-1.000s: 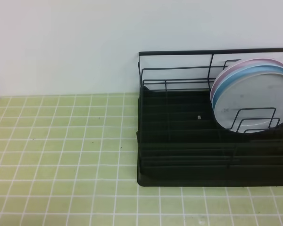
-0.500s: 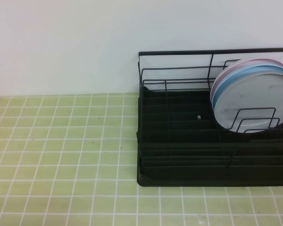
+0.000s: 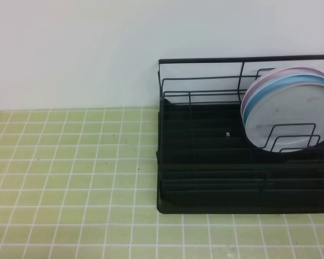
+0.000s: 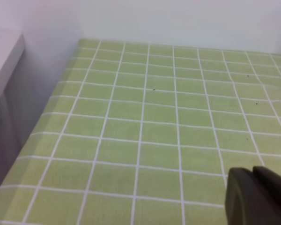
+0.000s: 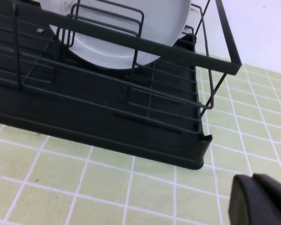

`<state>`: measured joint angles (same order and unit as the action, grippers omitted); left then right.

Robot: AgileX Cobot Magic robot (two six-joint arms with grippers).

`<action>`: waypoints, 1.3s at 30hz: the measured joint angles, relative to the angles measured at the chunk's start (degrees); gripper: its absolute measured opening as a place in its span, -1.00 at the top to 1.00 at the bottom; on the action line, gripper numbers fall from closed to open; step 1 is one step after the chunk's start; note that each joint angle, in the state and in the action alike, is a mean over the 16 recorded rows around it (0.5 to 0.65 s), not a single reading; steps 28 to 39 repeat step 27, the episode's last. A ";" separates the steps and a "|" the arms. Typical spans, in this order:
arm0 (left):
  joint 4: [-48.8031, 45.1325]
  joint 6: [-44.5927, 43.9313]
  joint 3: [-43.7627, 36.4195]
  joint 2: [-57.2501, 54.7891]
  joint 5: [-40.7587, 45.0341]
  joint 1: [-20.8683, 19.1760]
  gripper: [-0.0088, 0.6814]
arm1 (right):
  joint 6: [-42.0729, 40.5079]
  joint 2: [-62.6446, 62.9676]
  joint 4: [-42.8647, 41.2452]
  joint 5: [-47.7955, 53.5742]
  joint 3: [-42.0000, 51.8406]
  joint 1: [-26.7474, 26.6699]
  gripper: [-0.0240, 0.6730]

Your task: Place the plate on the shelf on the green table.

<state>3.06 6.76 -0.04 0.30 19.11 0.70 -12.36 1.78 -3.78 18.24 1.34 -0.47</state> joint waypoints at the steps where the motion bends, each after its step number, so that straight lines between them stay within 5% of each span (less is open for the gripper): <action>1: 0.00 0.00 0.00 0.00 0.00 0.00 0.98 | 0.00 0.00 0.00 0.00 0.00 0.00 0.94; 39: 0.00 0.00 0.00 0.00 0.00 0.00 0.98 | 0.00 0.00 0.00 0.00 0.00 0.00 0.94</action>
